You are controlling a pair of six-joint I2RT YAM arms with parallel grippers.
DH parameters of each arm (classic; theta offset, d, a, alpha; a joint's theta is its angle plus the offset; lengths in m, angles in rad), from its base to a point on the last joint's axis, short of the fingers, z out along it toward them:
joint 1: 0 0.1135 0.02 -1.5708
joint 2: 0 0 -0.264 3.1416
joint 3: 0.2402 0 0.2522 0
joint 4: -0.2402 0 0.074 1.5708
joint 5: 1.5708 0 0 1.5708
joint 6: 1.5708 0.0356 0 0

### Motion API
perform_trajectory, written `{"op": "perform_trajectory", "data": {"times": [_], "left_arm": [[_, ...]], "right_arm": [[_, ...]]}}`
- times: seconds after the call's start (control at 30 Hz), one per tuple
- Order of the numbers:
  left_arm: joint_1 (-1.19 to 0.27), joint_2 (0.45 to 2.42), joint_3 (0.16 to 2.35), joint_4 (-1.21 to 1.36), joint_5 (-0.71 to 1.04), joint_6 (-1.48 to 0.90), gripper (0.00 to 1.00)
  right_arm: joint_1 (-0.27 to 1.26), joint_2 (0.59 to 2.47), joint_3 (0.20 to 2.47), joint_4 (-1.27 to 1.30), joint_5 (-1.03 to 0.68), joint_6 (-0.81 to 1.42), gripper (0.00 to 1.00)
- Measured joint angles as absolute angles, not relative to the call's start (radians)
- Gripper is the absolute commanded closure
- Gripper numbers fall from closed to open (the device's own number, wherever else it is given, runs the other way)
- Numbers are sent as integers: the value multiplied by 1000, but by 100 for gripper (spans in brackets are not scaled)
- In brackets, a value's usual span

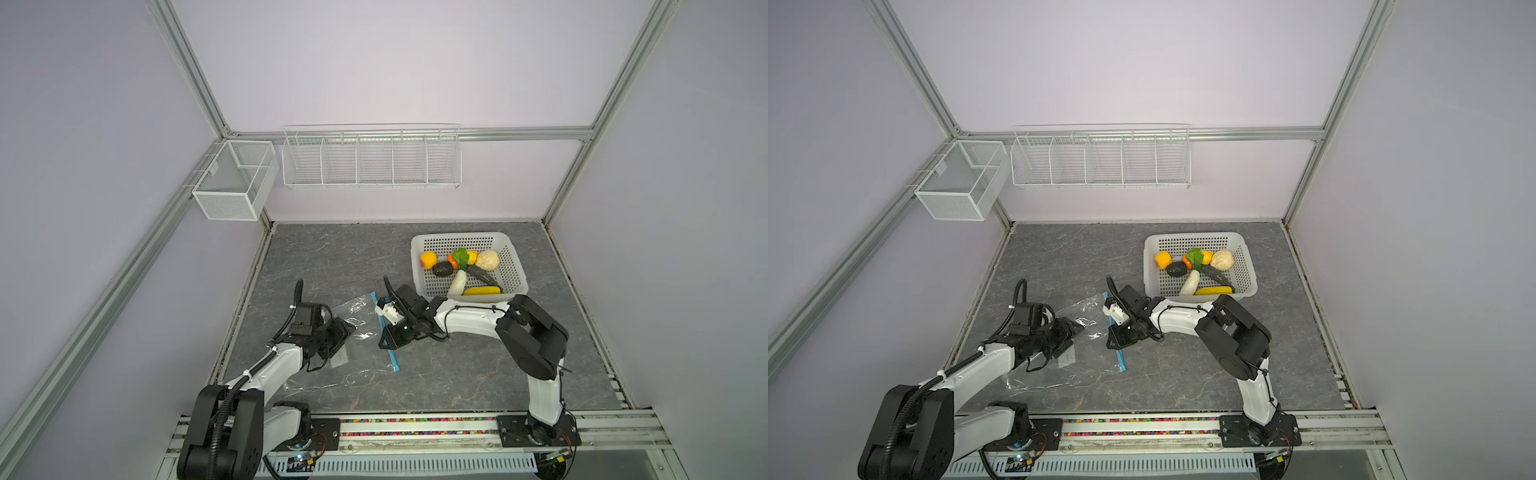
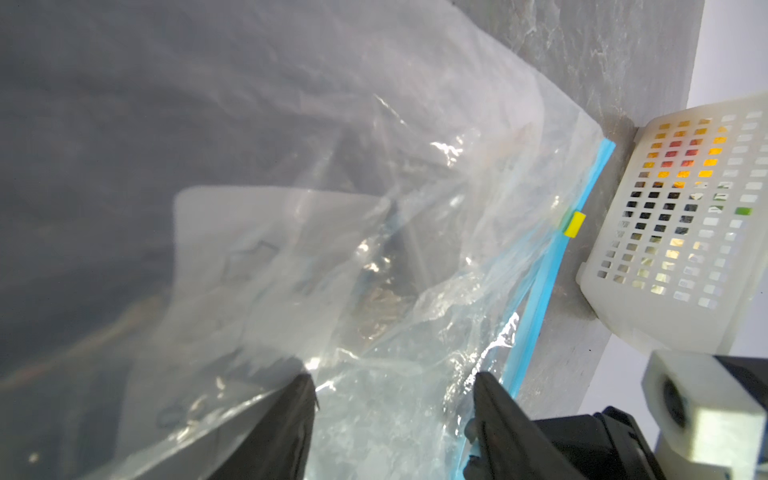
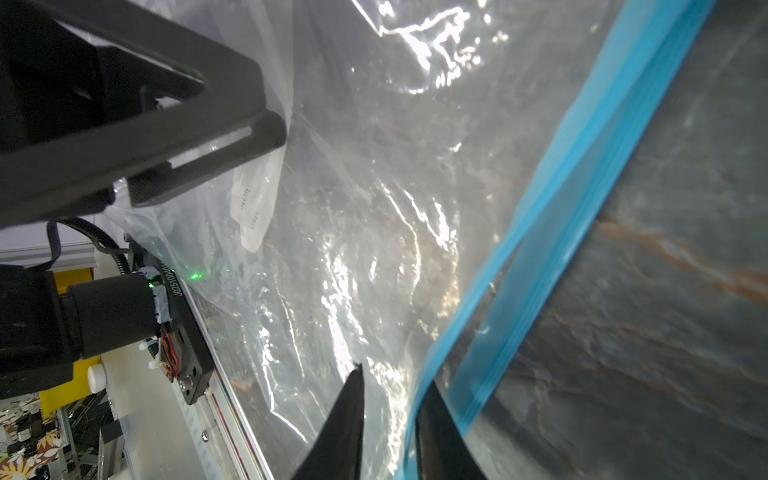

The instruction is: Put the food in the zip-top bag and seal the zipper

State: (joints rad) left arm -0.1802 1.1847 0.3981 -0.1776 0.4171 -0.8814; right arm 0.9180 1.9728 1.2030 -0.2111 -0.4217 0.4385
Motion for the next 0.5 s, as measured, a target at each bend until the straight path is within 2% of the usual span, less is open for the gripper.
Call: {"op": "perform_trajectory", "data": {"times": [0.17,0.33,0.5], "left_arm": [[-180,1203,398,-149,424,-878,38],[-180,1219,393,-108,436,-878,38],[-180,1221,392,-102,439,-878,38]], "right_arm": [[918,1965,1152,-173,-424,441,79],[918,1939,1103,-141,-425,445,91],[919,1937,1098,-119,-435,441,93]]}}
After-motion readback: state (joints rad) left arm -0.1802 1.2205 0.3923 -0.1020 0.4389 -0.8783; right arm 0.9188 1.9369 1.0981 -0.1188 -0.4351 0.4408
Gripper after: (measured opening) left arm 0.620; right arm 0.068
